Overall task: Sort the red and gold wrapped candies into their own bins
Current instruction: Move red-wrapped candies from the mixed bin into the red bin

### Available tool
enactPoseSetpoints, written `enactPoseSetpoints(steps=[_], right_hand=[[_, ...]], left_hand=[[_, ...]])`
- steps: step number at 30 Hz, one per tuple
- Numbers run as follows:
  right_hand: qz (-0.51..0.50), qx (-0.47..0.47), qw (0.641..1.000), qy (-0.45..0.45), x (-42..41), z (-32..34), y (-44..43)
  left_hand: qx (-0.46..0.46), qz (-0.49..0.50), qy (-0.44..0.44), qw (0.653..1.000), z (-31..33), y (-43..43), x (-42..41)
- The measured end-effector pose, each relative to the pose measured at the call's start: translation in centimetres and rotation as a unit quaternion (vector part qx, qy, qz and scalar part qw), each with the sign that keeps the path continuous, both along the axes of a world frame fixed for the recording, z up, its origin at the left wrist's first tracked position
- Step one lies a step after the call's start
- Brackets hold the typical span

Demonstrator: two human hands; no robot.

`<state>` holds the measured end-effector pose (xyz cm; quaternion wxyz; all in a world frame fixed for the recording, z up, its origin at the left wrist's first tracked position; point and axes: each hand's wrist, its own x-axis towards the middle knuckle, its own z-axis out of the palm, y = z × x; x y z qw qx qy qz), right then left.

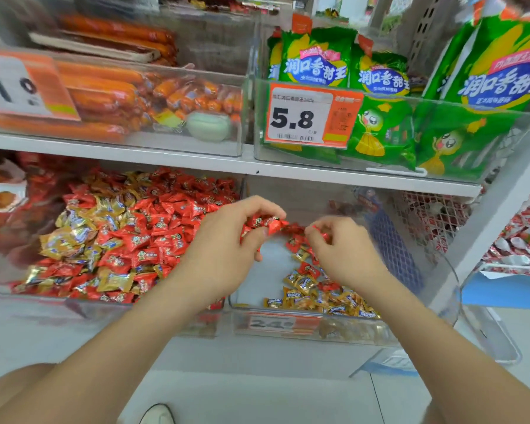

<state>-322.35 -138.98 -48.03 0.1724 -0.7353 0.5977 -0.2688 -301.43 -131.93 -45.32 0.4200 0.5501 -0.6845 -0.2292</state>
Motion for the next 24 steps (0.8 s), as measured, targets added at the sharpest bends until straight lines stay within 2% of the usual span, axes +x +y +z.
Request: enactPoseSetpoints(steps=[4,7,10,13,15,18,24], right_hand=[[0.06,-0.128,0.982,-0.124,6.3,1.4,2.2],[0.109,-0.201,0.966,-0.121,11.1,1.2,2.9],[0.11,-0.193,0.968,-0.119,14.8,0.8,1.4],[0.111,-0.166,0.977,-0.075,17.2,0.5,-1.0],[0.146,-0.136,0.98,-0.023,18.2,0.4,-2.3],[0.166,-0.088,0.981,0.036,18.2,0.7,-2.8],[0.257,-0.095,0.961,0.036,14.7,0.6,-1.6]], left_hand=[[-0.033,0.076,-0.024,0.996,0.6,0.7,3.5],[-0.01,0.118,0.001,0.993,0.2,0.0,6.6],[-0.003,0.158,0.012,0.987,-0.3,-1.2,9.7],[0.0,0.176,-0.008,0.984,-0.6,-2.1,11.6],[-0.022,0.183,-0.069,0.98,-1.2,-2.9,12.7],[-0.047,0.151,-0.216,0.964,-2.6,-4.8,14.1],[0.035,0.148,-0.304,0.94,-3.9,-5.1,13.2]])
